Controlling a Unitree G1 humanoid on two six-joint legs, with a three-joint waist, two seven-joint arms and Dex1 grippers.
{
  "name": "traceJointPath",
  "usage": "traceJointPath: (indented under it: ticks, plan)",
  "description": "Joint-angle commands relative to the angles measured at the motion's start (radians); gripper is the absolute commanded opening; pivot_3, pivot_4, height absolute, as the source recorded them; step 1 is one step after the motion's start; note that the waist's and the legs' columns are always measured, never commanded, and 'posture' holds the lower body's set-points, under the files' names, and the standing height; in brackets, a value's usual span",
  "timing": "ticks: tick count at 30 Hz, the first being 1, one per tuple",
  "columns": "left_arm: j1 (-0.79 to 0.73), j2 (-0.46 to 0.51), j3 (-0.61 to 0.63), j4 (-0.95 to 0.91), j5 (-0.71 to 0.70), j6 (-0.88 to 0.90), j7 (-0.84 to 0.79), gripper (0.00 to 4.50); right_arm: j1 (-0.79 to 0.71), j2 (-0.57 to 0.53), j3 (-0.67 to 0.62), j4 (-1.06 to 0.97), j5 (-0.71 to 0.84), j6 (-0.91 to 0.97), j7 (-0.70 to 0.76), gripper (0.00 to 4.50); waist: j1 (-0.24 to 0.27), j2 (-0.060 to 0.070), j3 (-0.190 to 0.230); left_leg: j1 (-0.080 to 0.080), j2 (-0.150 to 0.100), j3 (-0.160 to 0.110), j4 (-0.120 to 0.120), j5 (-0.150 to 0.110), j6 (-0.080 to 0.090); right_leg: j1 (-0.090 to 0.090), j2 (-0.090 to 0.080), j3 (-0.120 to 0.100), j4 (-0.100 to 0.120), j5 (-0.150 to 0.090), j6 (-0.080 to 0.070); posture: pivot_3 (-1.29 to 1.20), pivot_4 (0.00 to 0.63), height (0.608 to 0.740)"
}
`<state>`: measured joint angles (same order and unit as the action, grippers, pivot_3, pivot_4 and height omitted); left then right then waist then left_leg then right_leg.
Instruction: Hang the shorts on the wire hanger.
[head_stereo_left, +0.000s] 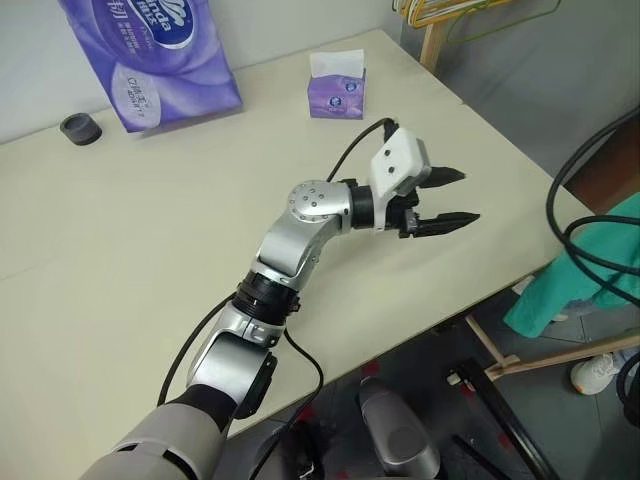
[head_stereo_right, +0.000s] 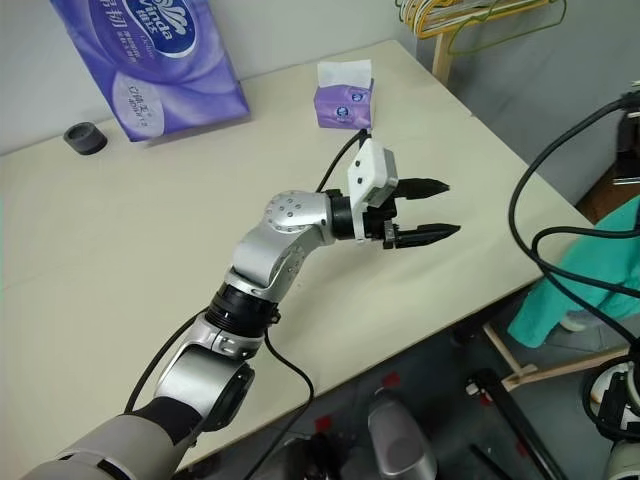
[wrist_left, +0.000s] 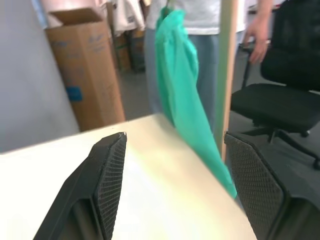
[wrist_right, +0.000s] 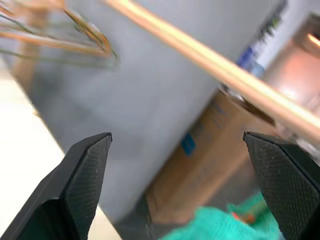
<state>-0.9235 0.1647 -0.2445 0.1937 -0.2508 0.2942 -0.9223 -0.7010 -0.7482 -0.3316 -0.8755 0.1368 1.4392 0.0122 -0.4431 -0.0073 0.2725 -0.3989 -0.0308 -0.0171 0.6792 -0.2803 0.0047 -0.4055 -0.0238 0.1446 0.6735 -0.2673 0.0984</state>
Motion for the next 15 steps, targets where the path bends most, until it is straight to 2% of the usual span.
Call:
traceJointPath:
  ticks: [1, 2, 6, 9, 12, 15]
  plan:
    - [0.040, 0.063, 0.053, 0.004, 0.067, -0.011, 0.095, 3.28, 0.060, 0.111, 0.018, -0.008, 0.046, -0.113, 0.058, 4.49, 0.002, -0.003, -0.007, 0.000, 0.000, -0.001, -0.001, 0.000, 0.000, 0.000, 0.000, -0.001, 0.000, 0.000, 0.000, -0.36, 0.197, 0.740]
    - [0.049, 0.072, 0.064, 0.014, 0.077, -0.004, 0.126, 3.28, 0.082, 0.139, 0.022, 0.001, 0.051, -0.133, 0.070, 4.49, 0.005, -0.003, -0.009, 0.000, 0.001, -0.002, -0.001, 0.000, 0.000, 0.000, 0.001, -0.002, 0.000, 0.000, 0.000, -0.33, 0.186, 0.740]
    - [0.152, 0.103, 0.206, 0.016, 0.122, 0.108, 0.400, 3.28, 0.248, 0.246, 0.121, 0.166, 0.045, -0.485, 0.145, 4.49, 0.030, -0.007, -0.016, -0.001, 0.000, -0.005, 0.000, 0.000, 0.000, -0.001, -0.001, -0.005, 0.001, 0.000, 0.000, -0.28, 0.167, 0.740]
    - [0.205, 0.099, 0.260, -0.010, 0.117, 0.109, 0.475, 3.28, 0.291, 0.284, 0.167, 0.283, 0.010, -0.711, 0.171, 4.49, 0.045, -0.007, -0.025, -0.002, -0.001, -0.005, 0.001, 0.000, 0.000, -0.001, -0.003, -0.006, 0.002, 0.000, 0.000, -0.24, 0.154, 0.740]
    - [0.294, 0.118, 0.307, -0.042, 0.176, 0.133, 0.614, 3.28, 0.318, 0.324, 0.241, 0.451, -0.010, -0.890, 0.217, 4.49, 0.076, -0.008, -0.040, -0.002, -0.006, -0.008, 0.001, 0.001, -0.001, -0.002, -0.009, -0.010, 0.004, 0.000, 0.000, -0.18, 0.132, 0.740]
    - [0.391, 0.115, 0.393, -0.062, 0.184, 0.096, 0.733, 3.28, 0.321, 0.400, 0.277, 0.612, 0.024, -1.030, 0.276, 4.49, 0.103, -0.017, -0.071, -0.001, -0.005, -0.012, 0.000, 0.001, -0.001, -0.002, -0.014, -0.019, 0.004, 0.000, 0.000, -0.11, 0.111, 0.740]
